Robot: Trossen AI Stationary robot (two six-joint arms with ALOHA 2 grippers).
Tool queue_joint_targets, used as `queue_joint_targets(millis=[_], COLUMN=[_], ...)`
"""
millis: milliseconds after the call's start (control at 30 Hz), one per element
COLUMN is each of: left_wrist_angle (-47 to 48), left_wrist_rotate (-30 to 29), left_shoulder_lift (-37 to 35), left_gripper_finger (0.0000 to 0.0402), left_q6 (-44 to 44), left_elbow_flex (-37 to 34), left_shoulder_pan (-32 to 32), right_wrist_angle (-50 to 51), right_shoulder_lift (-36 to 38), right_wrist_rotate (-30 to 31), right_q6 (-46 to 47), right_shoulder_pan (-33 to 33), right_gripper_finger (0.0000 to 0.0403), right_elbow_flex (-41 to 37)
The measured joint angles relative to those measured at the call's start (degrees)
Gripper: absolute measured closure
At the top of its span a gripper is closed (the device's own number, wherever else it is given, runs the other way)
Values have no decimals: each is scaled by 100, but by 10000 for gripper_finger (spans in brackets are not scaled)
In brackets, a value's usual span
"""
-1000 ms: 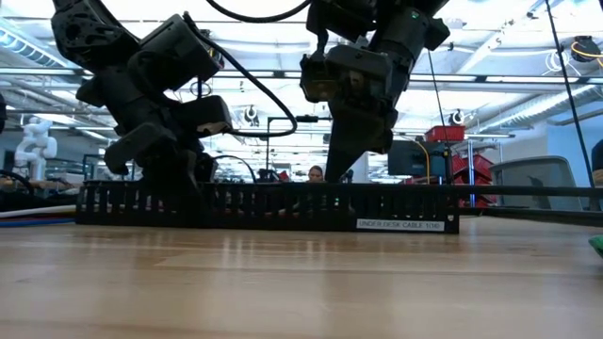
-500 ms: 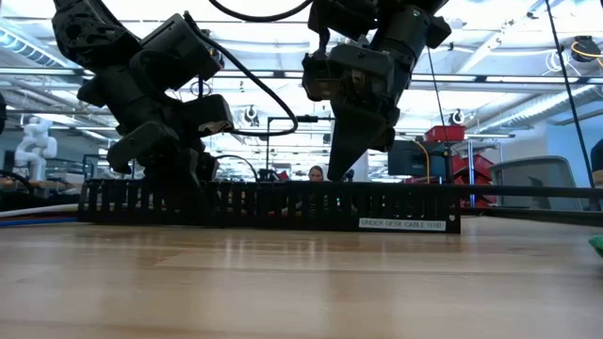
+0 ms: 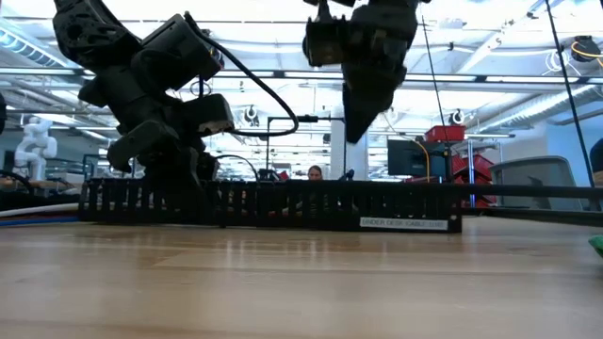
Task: Ziptie cables
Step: Close the cable duct with the cable duct cover
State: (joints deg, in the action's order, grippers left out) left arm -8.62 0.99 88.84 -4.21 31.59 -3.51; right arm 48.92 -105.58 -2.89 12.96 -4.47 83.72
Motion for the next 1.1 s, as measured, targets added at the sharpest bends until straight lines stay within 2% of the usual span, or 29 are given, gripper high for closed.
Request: queue_joint_targets(millis=[133,333,833,1100], left_wrist_angle=[-136,-82,212,234], left_wrist_rotate=[354,383,619,580], left_shoulder_lift=[0,-24,-42,-90], left_gripper_finger=[157,153,49,36], left_q6=[4,-458,-754,-850], left_elbow_flex=[62,192,279,1069], left_shoulder_pan=[0,4,54,243], right_wrist_angle=[515,615,624,1058], right_shoulder_lift=[64,466,723,731], right_wrist_rotate=[306,621,591,587], right_q6=[-211,-331,-539,-830], right_shoulder_pan=[-13,1,22,28], right_gripper_finger=[403,403,403,403], right_elbow_flex=[363,400,400,402])
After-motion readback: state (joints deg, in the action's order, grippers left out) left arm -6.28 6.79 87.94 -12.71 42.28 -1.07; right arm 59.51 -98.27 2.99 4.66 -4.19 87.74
